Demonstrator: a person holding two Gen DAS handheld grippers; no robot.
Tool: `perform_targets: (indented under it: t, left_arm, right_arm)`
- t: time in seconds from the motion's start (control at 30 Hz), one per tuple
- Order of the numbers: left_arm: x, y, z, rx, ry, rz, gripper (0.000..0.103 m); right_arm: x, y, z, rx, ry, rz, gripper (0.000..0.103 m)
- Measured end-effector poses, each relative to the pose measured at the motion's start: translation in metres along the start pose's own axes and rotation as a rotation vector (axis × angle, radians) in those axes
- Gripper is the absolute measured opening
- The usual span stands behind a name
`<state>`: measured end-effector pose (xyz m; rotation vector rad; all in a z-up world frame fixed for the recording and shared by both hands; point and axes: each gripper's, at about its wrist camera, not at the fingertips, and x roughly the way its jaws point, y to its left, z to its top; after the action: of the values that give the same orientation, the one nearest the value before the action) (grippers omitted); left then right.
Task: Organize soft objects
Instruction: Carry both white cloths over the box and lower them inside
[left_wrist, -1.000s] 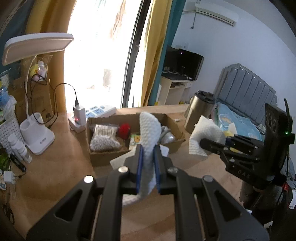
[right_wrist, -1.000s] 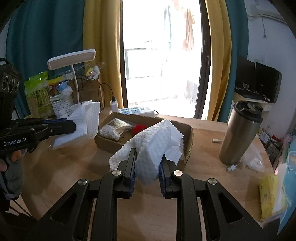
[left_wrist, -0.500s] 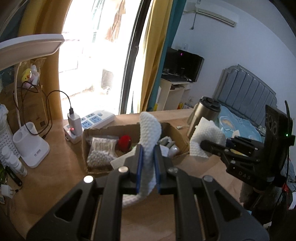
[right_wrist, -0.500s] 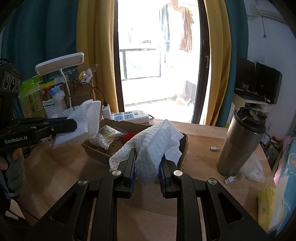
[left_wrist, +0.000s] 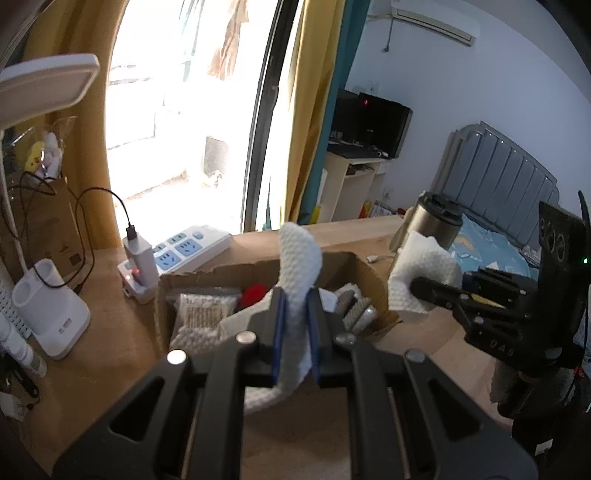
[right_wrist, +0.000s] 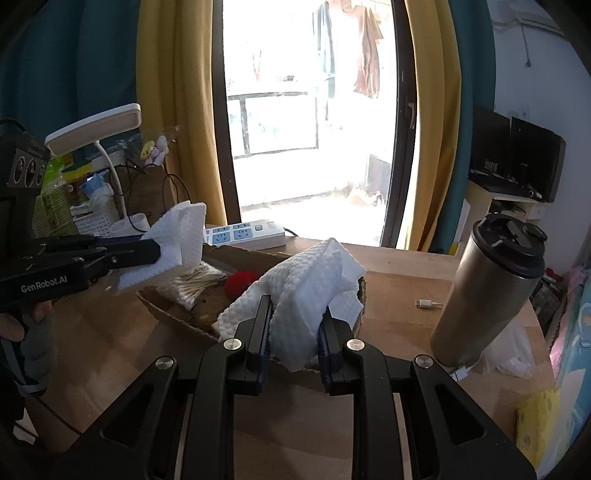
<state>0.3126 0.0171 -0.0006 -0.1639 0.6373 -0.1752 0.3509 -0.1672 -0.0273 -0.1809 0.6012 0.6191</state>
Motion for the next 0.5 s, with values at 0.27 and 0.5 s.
perform_targets:
  t: [0.27, 0.5]
  left_arm:
    - [0.029, 0.008, 0.002, -0.010, 0.030, -0.004, 0.012]
    - [0.051, 0.015, 0.001, -0.027, 0.055, -0.007, 0.012]
  right_arm:
    - [0.022, -0.004, 0.007, -0.004, 0.015, 0.016, 0.023]
    - [0.040, -0.005, 0.014, -0.026, 0.032, 0.023, 0.023]
